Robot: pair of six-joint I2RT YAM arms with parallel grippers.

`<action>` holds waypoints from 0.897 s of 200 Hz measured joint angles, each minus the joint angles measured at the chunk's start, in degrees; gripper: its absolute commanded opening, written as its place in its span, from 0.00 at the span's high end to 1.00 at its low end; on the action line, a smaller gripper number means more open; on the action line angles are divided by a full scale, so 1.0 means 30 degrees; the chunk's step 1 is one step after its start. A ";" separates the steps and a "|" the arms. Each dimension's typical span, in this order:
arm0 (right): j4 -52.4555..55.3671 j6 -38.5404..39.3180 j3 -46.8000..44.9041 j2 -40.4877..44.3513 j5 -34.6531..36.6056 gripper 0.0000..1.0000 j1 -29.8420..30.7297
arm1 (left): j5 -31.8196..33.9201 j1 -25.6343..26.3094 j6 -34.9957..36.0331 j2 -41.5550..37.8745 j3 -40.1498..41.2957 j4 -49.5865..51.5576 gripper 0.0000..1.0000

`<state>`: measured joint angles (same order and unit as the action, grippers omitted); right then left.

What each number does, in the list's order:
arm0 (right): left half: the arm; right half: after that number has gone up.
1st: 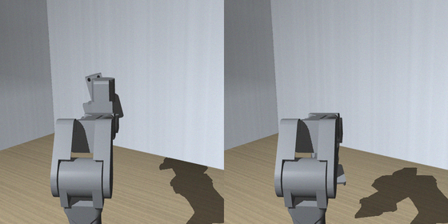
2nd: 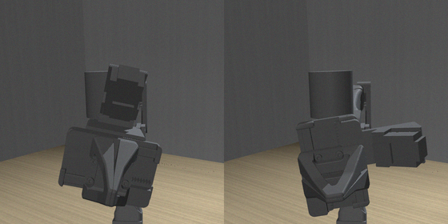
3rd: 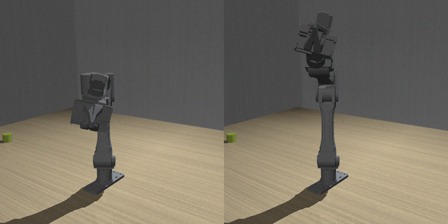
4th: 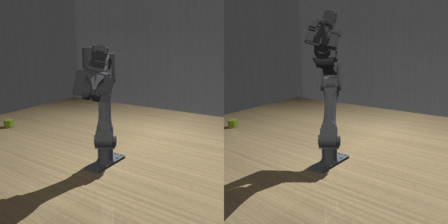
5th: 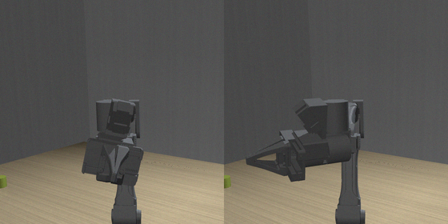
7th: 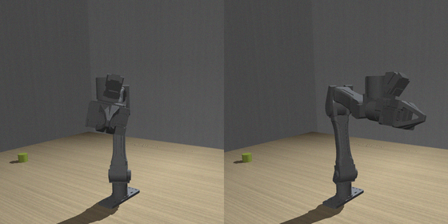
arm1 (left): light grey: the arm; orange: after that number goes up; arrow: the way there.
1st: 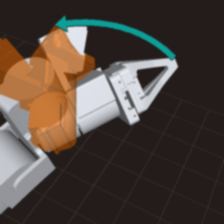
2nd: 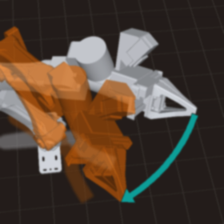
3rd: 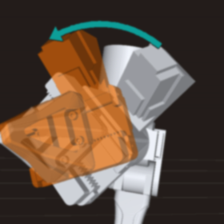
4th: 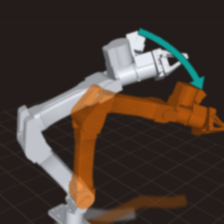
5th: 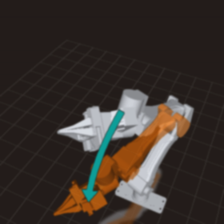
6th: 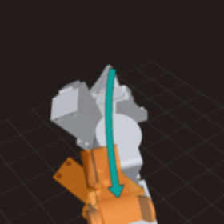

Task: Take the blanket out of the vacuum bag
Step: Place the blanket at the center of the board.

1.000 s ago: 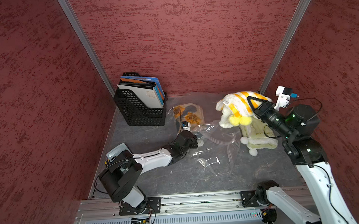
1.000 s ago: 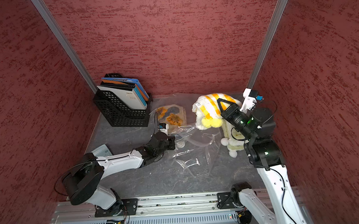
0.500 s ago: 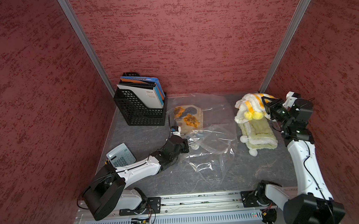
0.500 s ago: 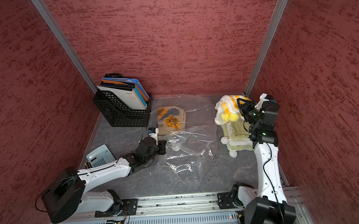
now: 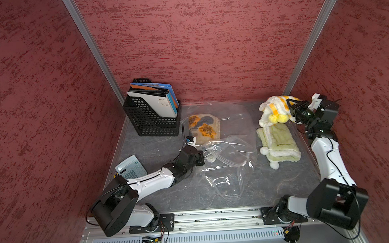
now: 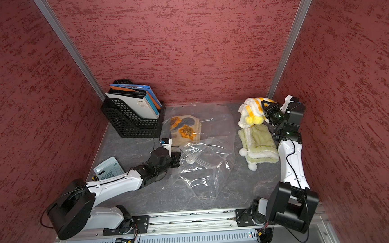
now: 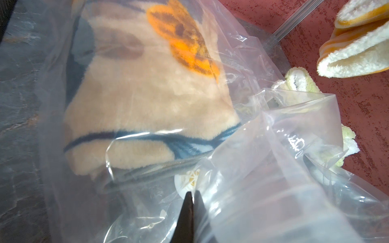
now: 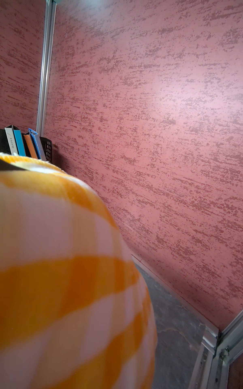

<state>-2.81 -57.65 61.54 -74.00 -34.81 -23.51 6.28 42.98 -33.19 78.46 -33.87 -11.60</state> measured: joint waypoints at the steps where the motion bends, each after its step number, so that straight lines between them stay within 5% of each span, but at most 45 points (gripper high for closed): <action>1: -0.0022 0.0000 0.0000 -0.0036 -0.0007 1.00 -0.0007 | 0.0000 -0.0007 0.0000 0.0007 0.0000 0.0000 1.00; 95: -0.0896 0.0525 -0.4146 0.1202 -0.0488 1.00 -0.1224 | -0.0459 -0.0095 0.0007 0.0015 0.0000 -0.0124 1.00; 179: 0.3133 0.2601 -0.6856 0.5581 -0.0299 0.97 -0.2127 | -0.0801 -0.0095 0.0007 -0.0291 0.0095 -0.0452 1.00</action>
<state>6.59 -49.84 40.97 -57.25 -35.70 -29.89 3.88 42.70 -33.17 77.58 -33.58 -12.95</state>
